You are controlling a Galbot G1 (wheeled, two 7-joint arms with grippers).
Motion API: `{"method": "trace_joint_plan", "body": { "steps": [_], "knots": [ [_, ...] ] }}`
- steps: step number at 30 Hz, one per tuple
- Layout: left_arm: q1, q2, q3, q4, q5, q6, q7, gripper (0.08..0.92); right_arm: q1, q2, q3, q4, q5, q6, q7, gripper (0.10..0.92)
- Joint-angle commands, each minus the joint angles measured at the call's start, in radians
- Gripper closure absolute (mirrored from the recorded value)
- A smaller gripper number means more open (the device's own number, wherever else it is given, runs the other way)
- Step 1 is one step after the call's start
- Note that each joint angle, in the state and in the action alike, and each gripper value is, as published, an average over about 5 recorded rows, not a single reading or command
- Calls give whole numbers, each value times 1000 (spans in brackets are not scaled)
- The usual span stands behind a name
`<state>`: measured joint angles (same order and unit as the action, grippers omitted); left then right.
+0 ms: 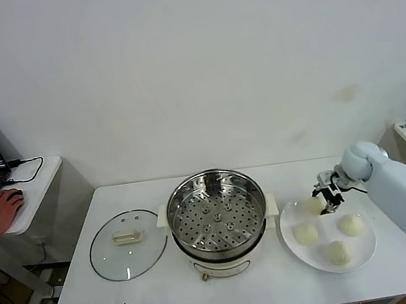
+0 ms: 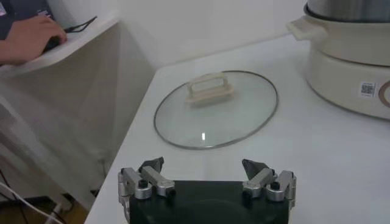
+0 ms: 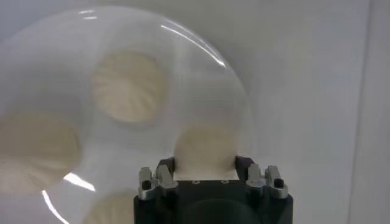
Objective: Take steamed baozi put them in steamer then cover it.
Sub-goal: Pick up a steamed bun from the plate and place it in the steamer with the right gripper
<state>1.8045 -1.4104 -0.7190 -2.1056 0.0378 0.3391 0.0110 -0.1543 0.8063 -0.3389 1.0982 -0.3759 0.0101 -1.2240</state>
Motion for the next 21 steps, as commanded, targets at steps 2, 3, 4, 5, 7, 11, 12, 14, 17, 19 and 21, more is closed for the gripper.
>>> {"method": "trace_joint_plan", "body": {
  "steps": [2,3,4,5,7,11,12,14,17,19,21],
  "knots": [
    [2,12,-13,-27,-9,2,2,177,330,-9,-207,51,250,-28,-74,406],
    [1,14,-16,-28,-11,2,2,177,367,4,-234,42,268,-27,-82,406],
    [0,16,-18,-30,-13,2,1,177,404,23,-261,27,287,-24,-90,406],
    [-1,17,-19,-31,-13,1,0,177,436,45,-283,10,301,-19,-98,406],
    [-2,17,-19,-34,-13,1,-1,177,479,88,-315,-25,314,-6,-113,406],
    [0,24,-23,-47,-10,1,0,177,547,187,-372,-89,327,37,-146,406],
    [1,29,-26,-49,-10,1,-1,177,562,212,-384,-103,334,54,-153,406],
    [1,38,-34,-49,-11,0,-4,177,591,268,-402,-139,359,108,-167,406],
    [-1,41,-42,-37,-9,-6,-12,177,617,348,-410,-211,416,248,-183,406],
    [3,37,-43,-31,-7,-11,-17,177,628,401,-413,-261,444,365,-192,406],
    [8,33,-41,-27,-2,-16,-19,177,631,439,-411,-278,430,445,-192,406]
  ]
}}
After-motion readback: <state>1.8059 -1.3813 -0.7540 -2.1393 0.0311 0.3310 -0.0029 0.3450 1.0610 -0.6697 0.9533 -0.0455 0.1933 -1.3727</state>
